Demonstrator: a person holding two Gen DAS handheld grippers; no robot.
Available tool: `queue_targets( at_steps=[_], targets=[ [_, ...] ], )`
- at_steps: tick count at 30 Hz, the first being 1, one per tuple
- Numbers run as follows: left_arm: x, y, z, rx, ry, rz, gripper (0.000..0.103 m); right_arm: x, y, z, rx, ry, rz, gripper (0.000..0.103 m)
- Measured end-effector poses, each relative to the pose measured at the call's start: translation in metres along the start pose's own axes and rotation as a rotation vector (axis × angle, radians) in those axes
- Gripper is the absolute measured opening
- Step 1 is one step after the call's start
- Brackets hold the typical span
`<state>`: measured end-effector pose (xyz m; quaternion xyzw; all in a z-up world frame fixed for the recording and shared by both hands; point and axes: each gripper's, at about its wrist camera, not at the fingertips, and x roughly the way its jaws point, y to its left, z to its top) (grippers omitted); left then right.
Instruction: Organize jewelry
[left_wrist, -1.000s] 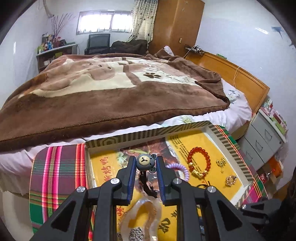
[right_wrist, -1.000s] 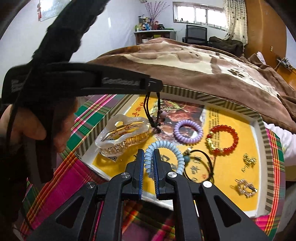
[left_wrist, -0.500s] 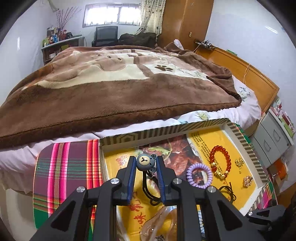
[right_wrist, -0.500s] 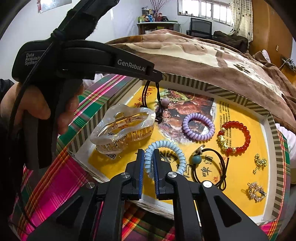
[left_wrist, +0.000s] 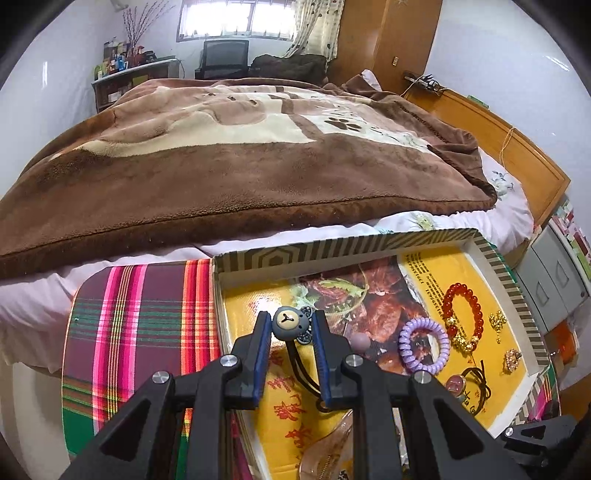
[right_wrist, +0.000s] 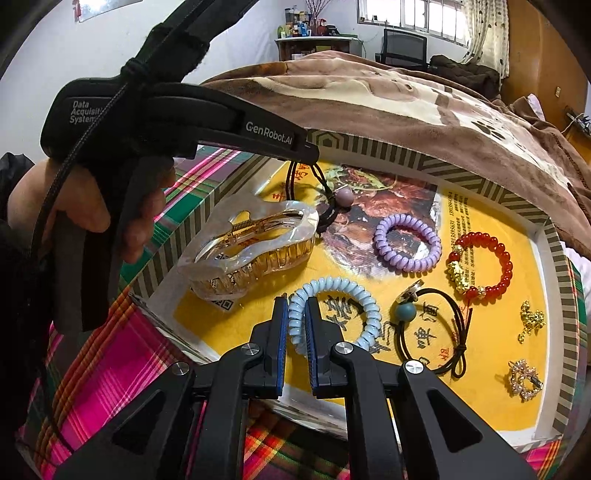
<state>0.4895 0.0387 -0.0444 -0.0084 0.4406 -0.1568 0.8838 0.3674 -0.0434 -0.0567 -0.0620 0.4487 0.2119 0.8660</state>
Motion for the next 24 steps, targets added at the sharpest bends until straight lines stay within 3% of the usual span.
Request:
queue_targets(
  at_steps=[9,12,14,16,19,24],
  targets=[
    [0.004,-0.001,0.0,-0.004,0.017,-0.002,0.023,0.002,-0.001,-0.001,0.007,0.009,-0.005,0.009],
    [0.005,0.0,0.0,-0.011,0.023,-0.001,0.037,0.002,-0.002,0.0,0.009,0.008,-0.012,0.01],
    [0.004,0.0,0.0,-0.017,0.023,-0.009,0.038,0.002,-0.002,0.0,0.015,0.004,-0.014,0.011],
    [0.005,0.0,0.0,-0.016,0.024,-0.007,0.038,0.001,-0.004,-0.001,0.02,0.003,-0.014,0.017],
    [0.004,-0.001,0.0,-0.022,0.025,-0.008,0.039,0.0,-0.006,-0.001,0.031,-0.001,-0.017,0.017],
    [-0.005,-0.003,-0.002,-0.022,0.017,-0.011,0.056,-0.004,-0.01,-0.002,0.043,-0.013,-0.017,0.037]
  ],
)
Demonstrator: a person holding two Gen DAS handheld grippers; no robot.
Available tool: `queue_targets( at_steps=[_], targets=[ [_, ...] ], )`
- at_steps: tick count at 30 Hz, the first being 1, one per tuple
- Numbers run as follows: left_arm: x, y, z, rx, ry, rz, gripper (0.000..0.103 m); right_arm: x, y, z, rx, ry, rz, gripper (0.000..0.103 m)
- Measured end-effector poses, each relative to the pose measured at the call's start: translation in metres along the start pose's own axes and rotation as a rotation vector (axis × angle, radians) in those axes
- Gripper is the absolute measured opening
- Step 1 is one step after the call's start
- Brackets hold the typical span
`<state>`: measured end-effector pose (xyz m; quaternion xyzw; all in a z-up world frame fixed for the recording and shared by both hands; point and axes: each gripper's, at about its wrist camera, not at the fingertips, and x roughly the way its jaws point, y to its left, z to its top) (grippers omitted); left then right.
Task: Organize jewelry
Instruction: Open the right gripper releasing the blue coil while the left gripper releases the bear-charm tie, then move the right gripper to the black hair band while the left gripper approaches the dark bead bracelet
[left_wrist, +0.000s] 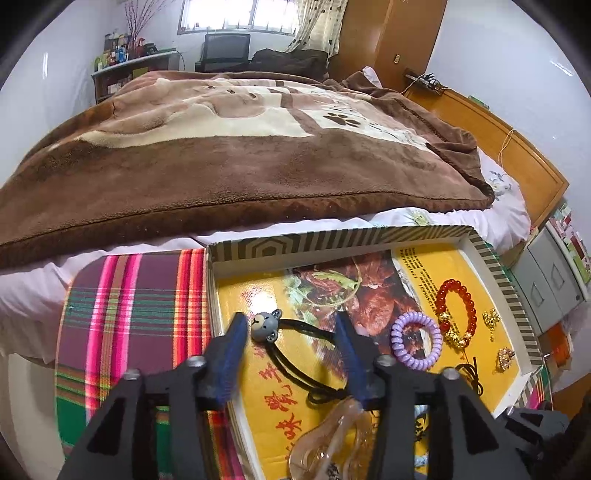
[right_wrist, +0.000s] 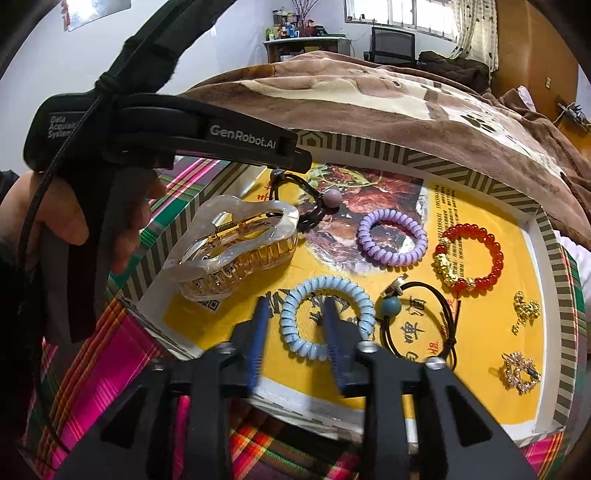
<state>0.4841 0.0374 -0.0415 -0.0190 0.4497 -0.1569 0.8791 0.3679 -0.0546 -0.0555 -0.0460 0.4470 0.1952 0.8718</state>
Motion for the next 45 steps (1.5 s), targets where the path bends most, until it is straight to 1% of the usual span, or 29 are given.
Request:
queue_targets(
  at_steps=[8,14,18,21,25,28,34,37,40,45],
  targets=[
    [-0.031,-0.011,-0.006,0.016,-0.024,0.018,0.057,-0.028,-0.003,-0.005,0.02,-0.04,-0.015,0.037],
    [-0.061,-0.022,-0.018,0.015,-0.046,0.016,0.057,-0.058,-0.002,-0.017,0.036,-0.066,-0.029,0.037],
    [-0.082,-0.035,-0.032,0.034,-0.053,0.023,0.057,-0.079,-0.002,-0.027,0.053,-0.081,-0.04,0.037],
    [-0.1,-0.046,-0.047,0.033,-0.065,0.013,0.059,-0.095,-0.004,-0.035,0.065,-0.095,-0.049,0.037],
    [-0.118,-0.067,-0.068,0.056,-0.08,0.027,0.061,-0.118,-0.009,-0.049,0.081,-0.112,-0.066,0.037],
    [-0.129,-0.08,-0.081,0.056,-0.098,0.001,0.061,-0.134,-0.015,-0.061,0.094,-0.125,-0.082,0.037],
    [-0.151,-0.113,-0.106,0.09,-0.142,-0.003,0.061,-0.16,-0.03,-0.083,0.126,-0.141,-0.109,0.037],
    [-0.159,-0.129,-0.12,0.103,-0.162,0.005,0.064,-0.172,-0.037,-0.096,0.137,-0.147,-0.125,0.037],
    [-0.162,-0.146,-0.133,0.122,-0.166,-0.005,0.065,-0.184,-0.044,-0.109,0.148,-0.157,-0.137,0.037],
    [-0.158,-0.163,-0.148,0.141,-0.144,-0.02,0.065,-0.197,-0.056,-0.124,0.16,-0.16,-0.169,0.037]
  ],
)
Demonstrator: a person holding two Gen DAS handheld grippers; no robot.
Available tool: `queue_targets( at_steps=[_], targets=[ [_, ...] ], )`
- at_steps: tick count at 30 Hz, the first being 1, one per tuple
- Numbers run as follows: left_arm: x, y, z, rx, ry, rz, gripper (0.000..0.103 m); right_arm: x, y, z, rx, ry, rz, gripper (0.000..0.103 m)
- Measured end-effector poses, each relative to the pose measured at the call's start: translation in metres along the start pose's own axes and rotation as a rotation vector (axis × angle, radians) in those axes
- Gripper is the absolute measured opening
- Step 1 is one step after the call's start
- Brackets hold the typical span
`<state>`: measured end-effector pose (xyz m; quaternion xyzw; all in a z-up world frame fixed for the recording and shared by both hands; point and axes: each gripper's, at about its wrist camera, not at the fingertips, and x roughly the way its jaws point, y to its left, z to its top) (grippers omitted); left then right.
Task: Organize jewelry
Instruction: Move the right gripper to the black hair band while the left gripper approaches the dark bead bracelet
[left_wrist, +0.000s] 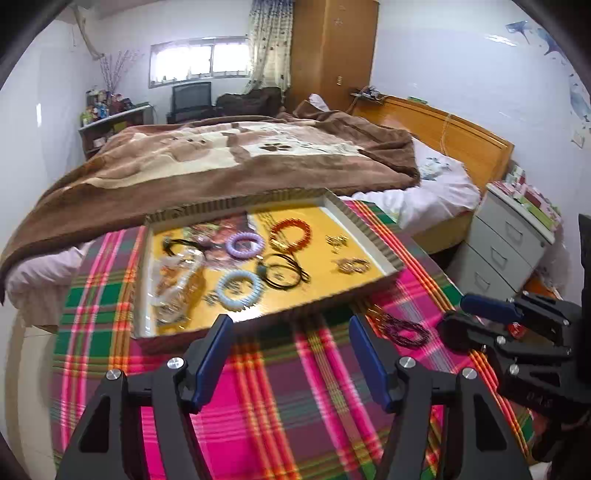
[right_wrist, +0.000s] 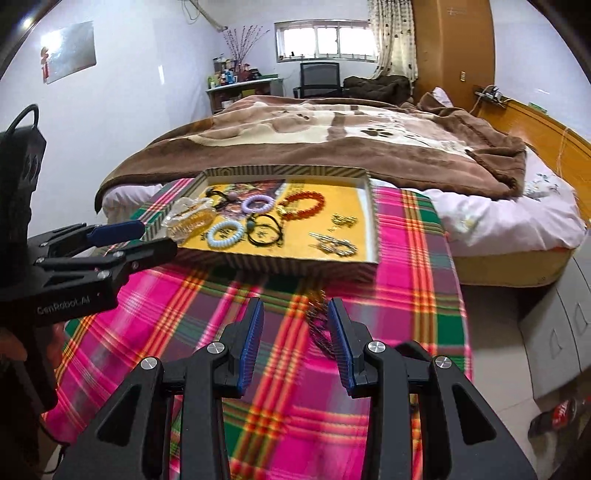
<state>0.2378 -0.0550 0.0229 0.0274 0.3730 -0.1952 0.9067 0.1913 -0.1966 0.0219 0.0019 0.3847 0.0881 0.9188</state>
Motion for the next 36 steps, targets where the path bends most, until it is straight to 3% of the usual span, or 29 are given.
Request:
queue_targets(
  at_steps=[4,9,13,24,36],
  targets=[
    [0.002,-0.008,-0.008,0.014,0.009,0.011,0.065,-0.008,-0.014,-0.009,0.006,-0.004,-0.025,0.037],
    [0.009,-0.016,-0.015,0.004,0.028,-0.028,0.065,-0.009,-0.03,-0.022,0.037,0.006,-0.038,0.037],
    [0.015,-0.022,-0.021,0.012,0.027,-0.07,0.065,-0.006,-0.044,-0.038,0.05,0.033,-0.052,0.051],
    [0.035,-0.032,-0.034,0.009,0.055,-0.104,0.07,0.002,-0.075,-0.06,0.095,0.065,-0.103,0.051],
    [0.044,-0.038,-0.035,0.028,0.067,-0.112,0.07,0.028,-0.105,-0.06,0.15,0.118,-0.091,0.051]
  ],
)
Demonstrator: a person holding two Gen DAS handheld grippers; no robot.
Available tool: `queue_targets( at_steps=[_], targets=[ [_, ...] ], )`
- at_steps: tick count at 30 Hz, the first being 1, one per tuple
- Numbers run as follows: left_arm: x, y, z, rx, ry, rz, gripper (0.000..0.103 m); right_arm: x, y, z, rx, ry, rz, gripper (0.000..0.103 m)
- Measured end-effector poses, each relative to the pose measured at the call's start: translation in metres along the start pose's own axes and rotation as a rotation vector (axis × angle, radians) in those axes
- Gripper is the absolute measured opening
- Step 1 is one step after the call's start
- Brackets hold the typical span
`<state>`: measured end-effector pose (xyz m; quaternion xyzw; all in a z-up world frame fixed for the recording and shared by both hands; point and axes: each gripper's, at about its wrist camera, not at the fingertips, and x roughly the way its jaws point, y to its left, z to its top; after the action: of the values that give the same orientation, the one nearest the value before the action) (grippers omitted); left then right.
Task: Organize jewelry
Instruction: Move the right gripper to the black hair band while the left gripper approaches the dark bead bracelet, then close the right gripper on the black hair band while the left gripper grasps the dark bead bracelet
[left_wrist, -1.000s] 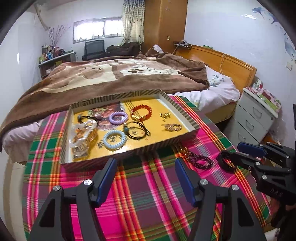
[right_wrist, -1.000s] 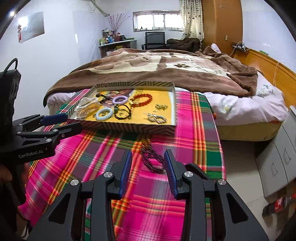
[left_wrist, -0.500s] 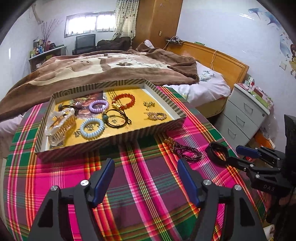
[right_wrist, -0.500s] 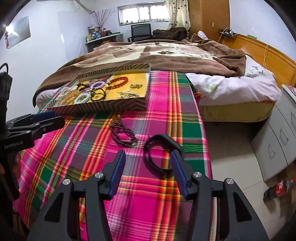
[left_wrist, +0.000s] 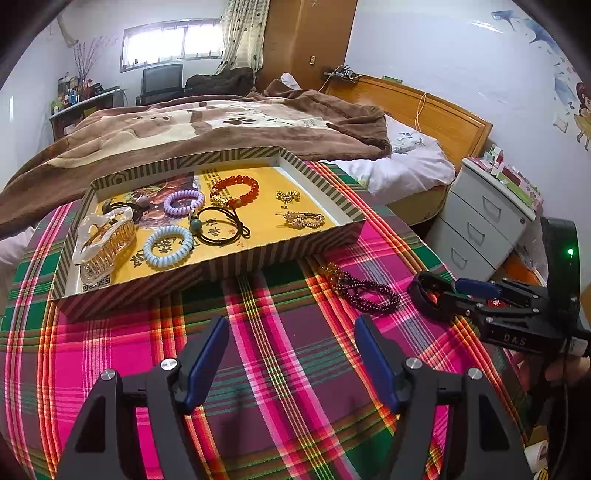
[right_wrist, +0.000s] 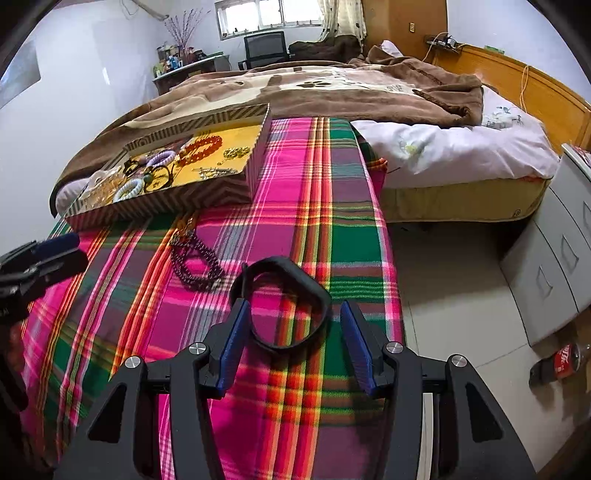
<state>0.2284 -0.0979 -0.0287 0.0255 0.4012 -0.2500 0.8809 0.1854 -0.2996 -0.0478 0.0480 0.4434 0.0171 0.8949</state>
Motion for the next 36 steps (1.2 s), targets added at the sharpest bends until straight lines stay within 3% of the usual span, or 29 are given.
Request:
queue_targets(
  at_steps=[18,25,31,36],
  targets=[
    [0.013,-0.01,0.0,0.027,0.022,0.007,0.07,0.01,-0.004,0.0,0.055,0.032,-0.039,0.051],
    [0.018,-0.026,0.002,0.09,0.016,0.05,0.07,0.009,-0.001,-0.003,0.033,0.027,-0.068,0.027],
    [0.021,-0.037,0.007,0.117,0.011,0.046,0.07,0.007,-0.003,-0.005,0.035,0.023,-0.061,0.013],
    [0.029,-0.042,0.011,0.133,0.016,0.062,0.07,0.004,-0.006,-0.007,0.054,0.007,-0.041,0.012]
  ],
)
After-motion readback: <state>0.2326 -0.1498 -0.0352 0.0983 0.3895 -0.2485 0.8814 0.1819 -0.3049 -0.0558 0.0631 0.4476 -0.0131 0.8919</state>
